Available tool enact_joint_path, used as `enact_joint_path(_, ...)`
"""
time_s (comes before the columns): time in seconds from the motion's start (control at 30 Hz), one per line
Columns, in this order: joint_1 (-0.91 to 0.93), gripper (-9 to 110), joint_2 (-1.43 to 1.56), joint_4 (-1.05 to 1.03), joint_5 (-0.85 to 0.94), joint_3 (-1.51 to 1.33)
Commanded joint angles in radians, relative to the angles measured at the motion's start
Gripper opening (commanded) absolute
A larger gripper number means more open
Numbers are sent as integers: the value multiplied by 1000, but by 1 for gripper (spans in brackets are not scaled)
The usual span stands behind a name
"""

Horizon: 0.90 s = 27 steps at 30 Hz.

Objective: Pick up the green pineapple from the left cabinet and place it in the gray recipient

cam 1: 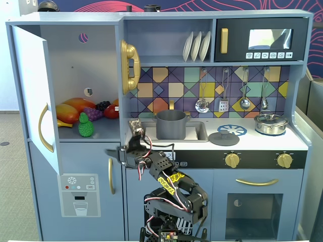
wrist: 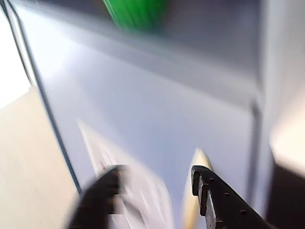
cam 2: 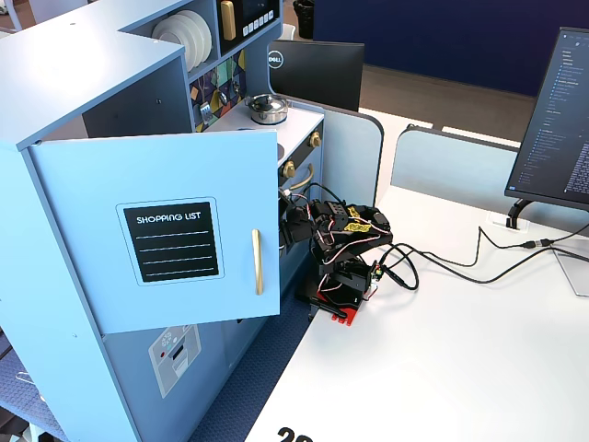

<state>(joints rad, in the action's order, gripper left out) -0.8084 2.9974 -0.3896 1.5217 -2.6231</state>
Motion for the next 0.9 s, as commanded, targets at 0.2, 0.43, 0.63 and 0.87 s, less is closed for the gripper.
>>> enact_joint_path(0.2, 2, 42, -196, 333, 38, 140)
enact_joint_path(0.43, 43, 47, -359, 440, 61, 204)
enact_joint_path(0.63, 63, 50, -514, 529, 80, 284)
enact_joint_path(0.87, 43, 50, -624, 568, 100, 348)
